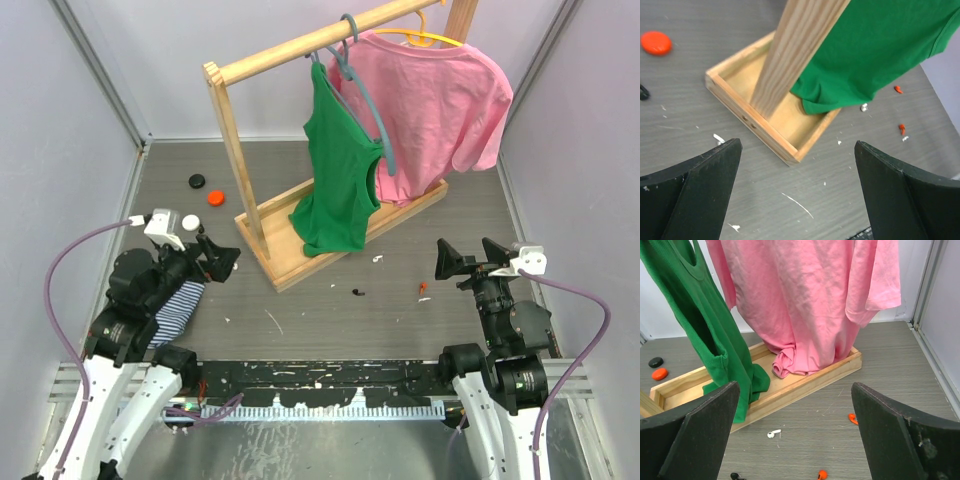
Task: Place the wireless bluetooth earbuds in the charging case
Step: Move the distractor to the center of the board.
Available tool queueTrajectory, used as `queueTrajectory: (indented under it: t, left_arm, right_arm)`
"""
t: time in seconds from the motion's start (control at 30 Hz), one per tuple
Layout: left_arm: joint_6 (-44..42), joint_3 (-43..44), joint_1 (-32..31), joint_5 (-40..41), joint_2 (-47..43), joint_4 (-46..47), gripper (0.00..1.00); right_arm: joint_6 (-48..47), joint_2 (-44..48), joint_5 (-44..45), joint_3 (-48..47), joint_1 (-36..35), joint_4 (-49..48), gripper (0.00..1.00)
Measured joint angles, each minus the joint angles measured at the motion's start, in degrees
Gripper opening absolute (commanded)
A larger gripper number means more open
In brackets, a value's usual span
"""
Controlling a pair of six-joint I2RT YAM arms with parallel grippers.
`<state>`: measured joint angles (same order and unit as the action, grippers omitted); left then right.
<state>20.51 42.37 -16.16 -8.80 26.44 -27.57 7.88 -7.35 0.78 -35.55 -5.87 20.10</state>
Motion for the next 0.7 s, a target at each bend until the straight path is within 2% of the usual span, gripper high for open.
queueTrajectory:
  t: [0.23,0.37,0.53,0.7]
  left_arm:
    - [5.2,-0.9,-0.7,-4.4,5.9,-1.9,0.98]
    - [8.2,-3.6,-3.6,-3.7,7.5,-2.1,0.98]
    - [11.8,-7.7,-14.1,3.1,9.5,-1.8,0.98]
    - [13.4,-9.0,-26.7,14.1,14.9,-0.3,0.98]
  right_arm:
    - [0.0,0.2,0.0,0.4,0.0,-0.4,1.00]
    - [0.0,0.8,0.0,0.5,0.0,-0.5,1.00]
    - [0.0,1.3,0.0,0.5,-0.2,-0.7,1.00]
    - [0.0,1.5,0.0,0.6,-0.5,-0.8,1.00]
